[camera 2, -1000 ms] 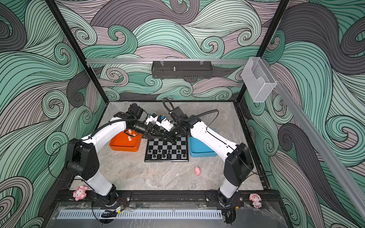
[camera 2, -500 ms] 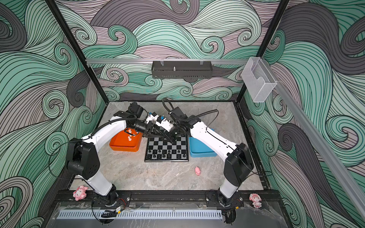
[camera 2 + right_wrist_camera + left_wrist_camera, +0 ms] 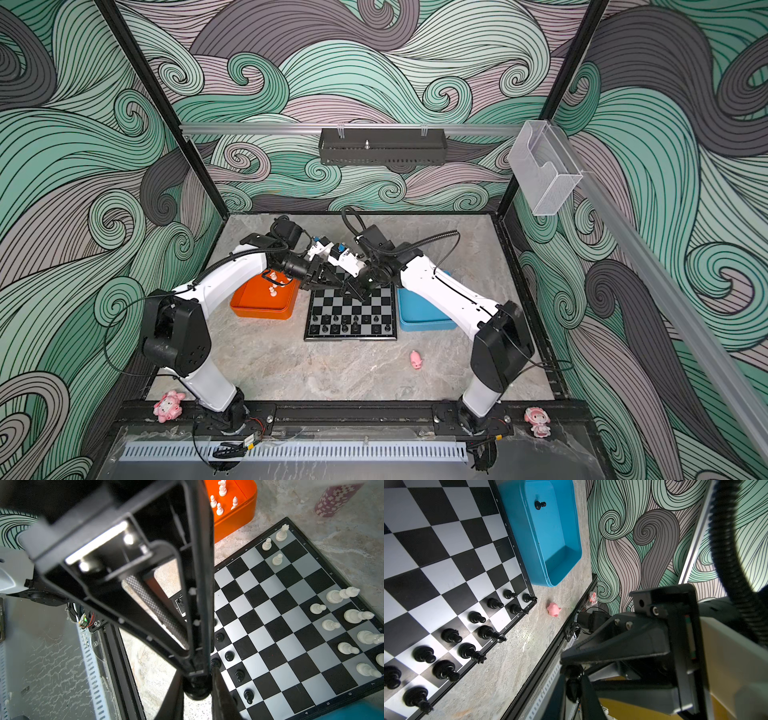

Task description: Set up the chess pieces on the board

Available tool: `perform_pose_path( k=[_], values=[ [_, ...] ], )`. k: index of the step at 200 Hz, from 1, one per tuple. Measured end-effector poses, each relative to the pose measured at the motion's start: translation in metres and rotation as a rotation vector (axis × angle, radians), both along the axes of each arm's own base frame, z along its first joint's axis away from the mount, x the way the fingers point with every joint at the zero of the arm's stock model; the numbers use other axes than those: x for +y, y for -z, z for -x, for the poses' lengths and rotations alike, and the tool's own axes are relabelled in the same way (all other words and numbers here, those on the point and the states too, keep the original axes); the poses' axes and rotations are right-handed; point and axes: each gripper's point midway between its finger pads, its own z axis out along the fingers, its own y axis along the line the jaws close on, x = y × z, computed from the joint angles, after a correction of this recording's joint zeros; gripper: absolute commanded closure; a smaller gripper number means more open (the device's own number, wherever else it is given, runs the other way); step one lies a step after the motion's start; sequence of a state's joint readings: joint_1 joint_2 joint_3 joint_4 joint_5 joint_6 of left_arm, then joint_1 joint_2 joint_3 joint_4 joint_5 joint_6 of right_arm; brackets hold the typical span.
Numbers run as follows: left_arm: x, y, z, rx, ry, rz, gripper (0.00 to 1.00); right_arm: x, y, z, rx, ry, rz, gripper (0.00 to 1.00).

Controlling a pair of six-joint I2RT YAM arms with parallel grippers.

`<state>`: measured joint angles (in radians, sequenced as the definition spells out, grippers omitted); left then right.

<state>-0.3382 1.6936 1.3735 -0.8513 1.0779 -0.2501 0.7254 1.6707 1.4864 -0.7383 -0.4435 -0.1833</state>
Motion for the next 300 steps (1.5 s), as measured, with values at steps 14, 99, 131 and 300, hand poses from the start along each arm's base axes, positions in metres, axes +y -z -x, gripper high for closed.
perform_pose_path(
  k=[14,99,131,300],
  values=[
    [0.000,0.001,0.000,0.000,-0.001,-0.004,0.87,0.000,0.000,0.000,0.000,0.000,0.000,0.81],
    [0.000,0.001,0.000,-0.001,-0.002,-0.006,0.95,-0.001,0.001,-0.002,-0.014,0.004,0.011,0.69],
    [0.000,0.001,0.000,0.000,-0.001,-0.004,0.97,-0.002,0.002,-0.003,-0.021,0.006,0.018,0.56],
    [-0.002,0.037,-0.004,-0.228,-0.001,-0.429,1.00,-0.140,-0.021,-0.054,-0.035,0.440,0.026,0.25]
  ],
)
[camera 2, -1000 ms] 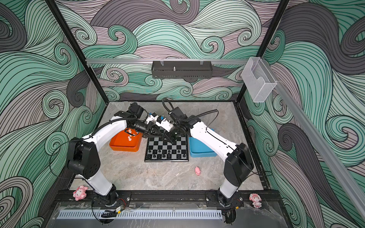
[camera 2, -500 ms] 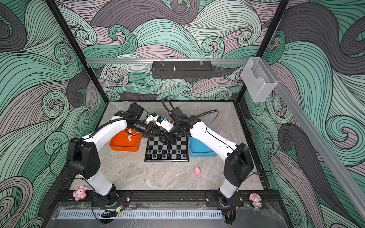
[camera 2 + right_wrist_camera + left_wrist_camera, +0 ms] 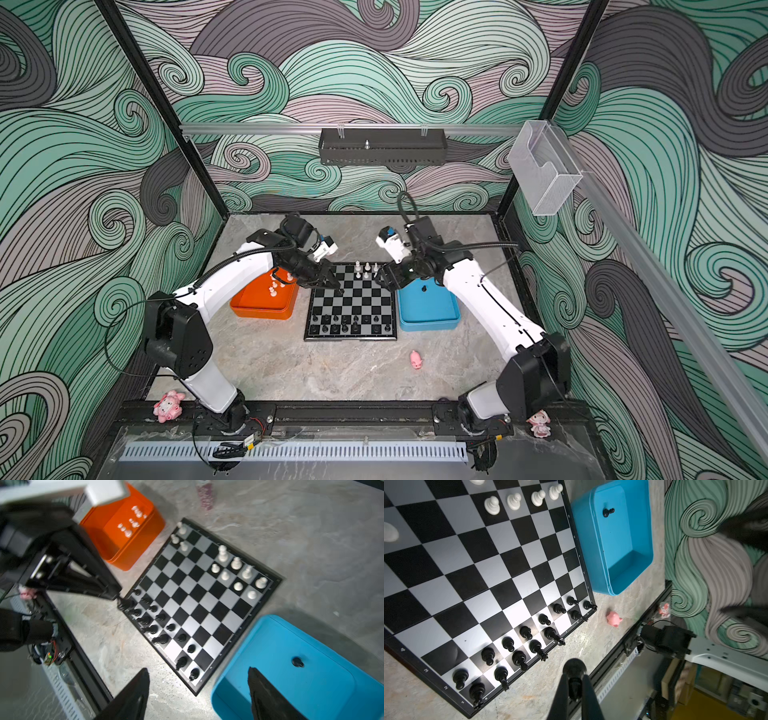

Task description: Set up the chess pieces on the board

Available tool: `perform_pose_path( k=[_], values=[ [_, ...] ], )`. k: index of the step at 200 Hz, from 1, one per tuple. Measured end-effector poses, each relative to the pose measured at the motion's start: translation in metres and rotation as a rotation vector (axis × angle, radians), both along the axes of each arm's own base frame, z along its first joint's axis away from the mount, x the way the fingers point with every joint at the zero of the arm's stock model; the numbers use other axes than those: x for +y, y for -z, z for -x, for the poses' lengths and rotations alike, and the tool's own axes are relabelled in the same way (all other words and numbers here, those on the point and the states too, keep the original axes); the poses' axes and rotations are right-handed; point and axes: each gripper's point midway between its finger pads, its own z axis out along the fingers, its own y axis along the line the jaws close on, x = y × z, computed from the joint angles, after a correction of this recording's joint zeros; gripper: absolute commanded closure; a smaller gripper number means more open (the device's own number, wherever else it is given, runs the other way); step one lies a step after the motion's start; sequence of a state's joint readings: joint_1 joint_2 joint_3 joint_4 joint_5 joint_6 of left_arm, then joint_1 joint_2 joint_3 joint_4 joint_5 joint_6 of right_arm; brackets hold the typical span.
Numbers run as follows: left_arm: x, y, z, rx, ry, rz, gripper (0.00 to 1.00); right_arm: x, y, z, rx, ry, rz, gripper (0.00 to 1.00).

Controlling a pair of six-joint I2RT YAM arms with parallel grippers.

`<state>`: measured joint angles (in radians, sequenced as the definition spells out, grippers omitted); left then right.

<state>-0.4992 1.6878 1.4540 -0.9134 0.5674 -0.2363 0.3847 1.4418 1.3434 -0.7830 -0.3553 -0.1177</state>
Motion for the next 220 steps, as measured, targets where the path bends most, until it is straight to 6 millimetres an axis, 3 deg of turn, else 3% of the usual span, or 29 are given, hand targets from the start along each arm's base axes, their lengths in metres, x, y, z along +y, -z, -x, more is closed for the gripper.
perform_pose_path(
  k=[20,59,143,220],
  values=[
    [-0.011,0.009,0.017,-0.033,0.030,-0.049,1.00,-0.017,0.012,-0.004,0.033,0.070,0.021,0.25],
    [-0.023,0.021,0.039,-0.113,0.047,-0.123,1.00,-0.023,0.025,0.000,0.074,0.104,0.037,0.25],
    [-0.056,0.039,0.056,-0.220,0.057,-0.188,1.00,-0.029,0.037,0.004,0.112,0.129,0.044,0.25],
    [-0.061,0.071,0.053,-0.231,0.028,-0.278,1.00,-0.031,0.038,0.002,0.110,0.135,0.042,0.25]
  ],
)
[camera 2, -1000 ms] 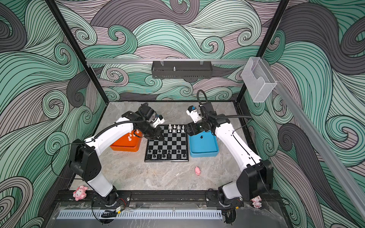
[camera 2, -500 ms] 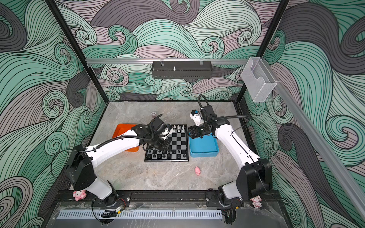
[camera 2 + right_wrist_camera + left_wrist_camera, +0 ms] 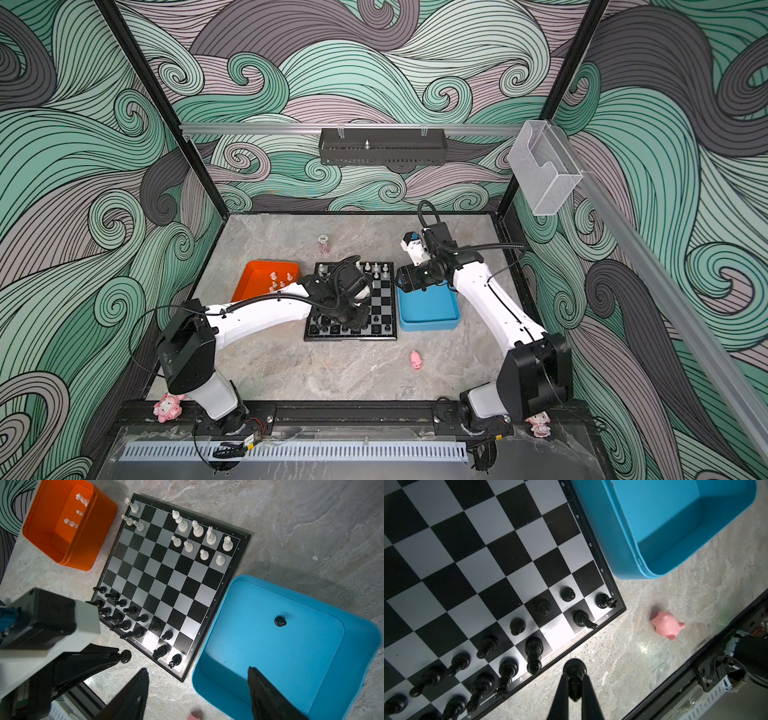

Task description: Set up the chess pieces on the board

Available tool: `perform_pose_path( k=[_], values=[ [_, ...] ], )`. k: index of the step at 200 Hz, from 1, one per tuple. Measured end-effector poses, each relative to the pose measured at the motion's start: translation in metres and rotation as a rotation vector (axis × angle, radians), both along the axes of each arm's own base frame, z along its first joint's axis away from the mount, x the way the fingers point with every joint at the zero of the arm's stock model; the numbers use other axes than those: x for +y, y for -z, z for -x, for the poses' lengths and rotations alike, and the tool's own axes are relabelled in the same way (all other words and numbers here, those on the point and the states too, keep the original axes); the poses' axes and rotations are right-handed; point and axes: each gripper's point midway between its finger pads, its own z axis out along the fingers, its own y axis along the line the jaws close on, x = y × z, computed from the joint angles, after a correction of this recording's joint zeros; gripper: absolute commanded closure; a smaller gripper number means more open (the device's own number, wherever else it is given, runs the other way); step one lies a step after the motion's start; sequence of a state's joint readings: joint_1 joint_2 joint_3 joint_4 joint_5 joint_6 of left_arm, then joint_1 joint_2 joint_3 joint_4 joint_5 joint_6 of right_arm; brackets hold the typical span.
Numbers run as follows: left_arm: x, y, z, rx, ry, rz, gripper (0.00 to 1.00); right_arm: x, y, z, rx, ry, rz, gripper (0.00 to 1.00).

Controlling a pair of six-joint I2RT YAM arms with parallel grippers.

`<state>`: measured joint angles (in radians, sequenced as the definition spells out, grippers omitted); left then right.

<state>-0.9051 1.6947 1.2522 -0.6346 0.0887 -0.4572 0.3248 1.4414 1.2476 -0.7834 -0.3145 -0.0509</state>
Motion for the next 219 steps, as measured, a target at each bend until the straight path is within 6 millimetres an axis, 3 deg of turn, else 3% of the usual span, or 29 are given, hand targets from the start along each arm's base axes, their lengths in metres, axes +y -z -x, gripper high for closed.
perform_pose_path(
  k=[116,219],
  values=[
    [-0.001,0.034,0.000,0.023,0.002,-0.083,1.00,-0.002,0.006,-0.002,0.002,0.007,-0.006,0.24],
    [-0.008,0.035,-0.009,-0.005,-0.002,-0.085,1.00,-0.005,0.009,-0.001,0.013,0.015,-0.008,0.24]
  ],
)
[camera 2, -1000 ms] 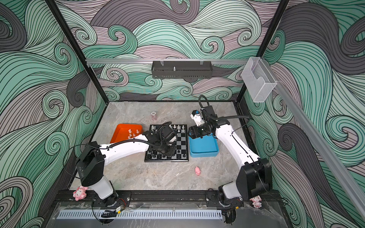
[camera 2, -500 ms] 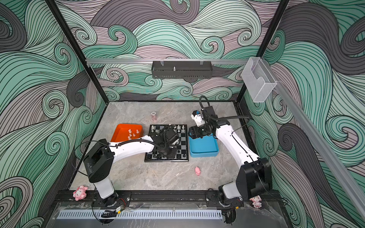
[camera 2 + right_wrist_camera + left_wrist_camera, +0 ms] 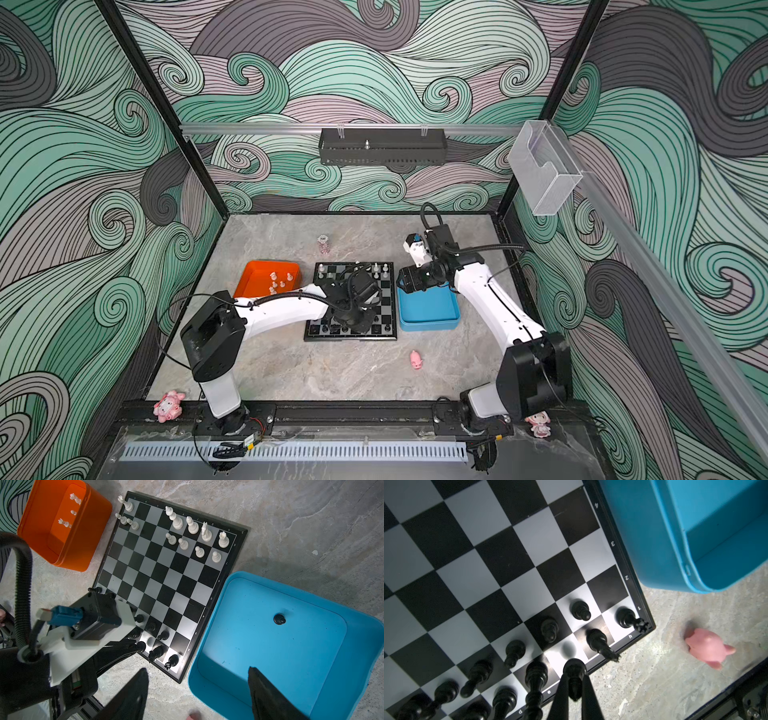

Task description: Set up the chess pieces on the board

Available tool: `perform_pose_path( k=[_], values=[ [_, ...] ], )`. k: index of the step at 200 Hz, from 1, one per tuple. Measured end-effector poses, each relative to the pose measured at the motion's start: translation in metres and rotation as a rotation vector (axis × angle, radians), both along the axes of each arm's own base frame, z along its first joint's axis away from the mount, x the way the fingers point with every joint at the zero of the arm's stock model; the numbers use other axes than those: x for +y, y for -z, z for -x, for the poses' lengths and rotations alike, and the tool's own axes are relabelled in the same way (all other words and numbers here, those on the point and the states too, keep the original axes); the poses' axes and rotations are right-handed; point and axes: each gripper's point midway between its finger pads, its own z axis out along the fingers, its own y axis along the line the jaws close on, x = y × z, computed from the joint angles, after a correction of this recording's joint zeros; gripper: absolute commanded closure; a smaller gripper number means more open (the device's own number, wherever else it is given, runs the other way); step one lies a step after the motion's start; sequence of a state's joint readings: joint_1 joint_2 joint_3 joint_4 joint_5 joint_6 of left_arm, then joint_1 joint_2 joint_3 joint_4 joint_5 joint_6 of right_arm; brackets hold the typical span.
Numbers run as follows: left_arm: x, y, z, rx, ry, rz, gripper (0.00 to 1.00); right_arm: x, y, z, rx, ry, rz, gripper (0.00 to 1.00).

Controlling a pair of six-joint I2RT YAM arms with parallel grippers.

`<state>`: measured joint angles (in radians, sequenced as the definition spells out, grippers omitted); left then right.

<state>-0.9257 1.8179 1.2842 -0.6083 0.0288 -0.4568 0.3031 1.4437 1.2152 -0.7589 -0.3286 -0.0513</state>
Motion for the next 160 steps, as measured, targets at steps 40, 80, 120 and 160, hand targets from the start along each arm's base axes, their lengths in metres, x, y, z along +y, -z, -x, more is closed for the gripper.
perform_pose_path(
  k=[40,80,120,160],
  values=[
    [-0.0007,0.0026,-0.0013,0.000,-0.001,-0.006,1.00,0.0001,-0.0001,0.0000,0.001,0.000,-0.003,0.24],
    [0.0010,0.0055,-0.0030,-0.006,-0.006,-0.020,1.00,-0.0003,-0.0003,-0.0002,0.002,0.001,-0.007,0.24],
    [0.0023,0.0059,-0.0046,-0.014,-0.010,-0.027,1.00,-0.0002,-0.0002,-0.0001,0.003,0.000,-0.007,0.24],
    [0.0030,0.0057,-0.0063,-0.023,-0.013,-0.032,1.00,-0.0002,0.0006,-0.0004,0.005,0.001,-0.007,0.24]
  ],
)
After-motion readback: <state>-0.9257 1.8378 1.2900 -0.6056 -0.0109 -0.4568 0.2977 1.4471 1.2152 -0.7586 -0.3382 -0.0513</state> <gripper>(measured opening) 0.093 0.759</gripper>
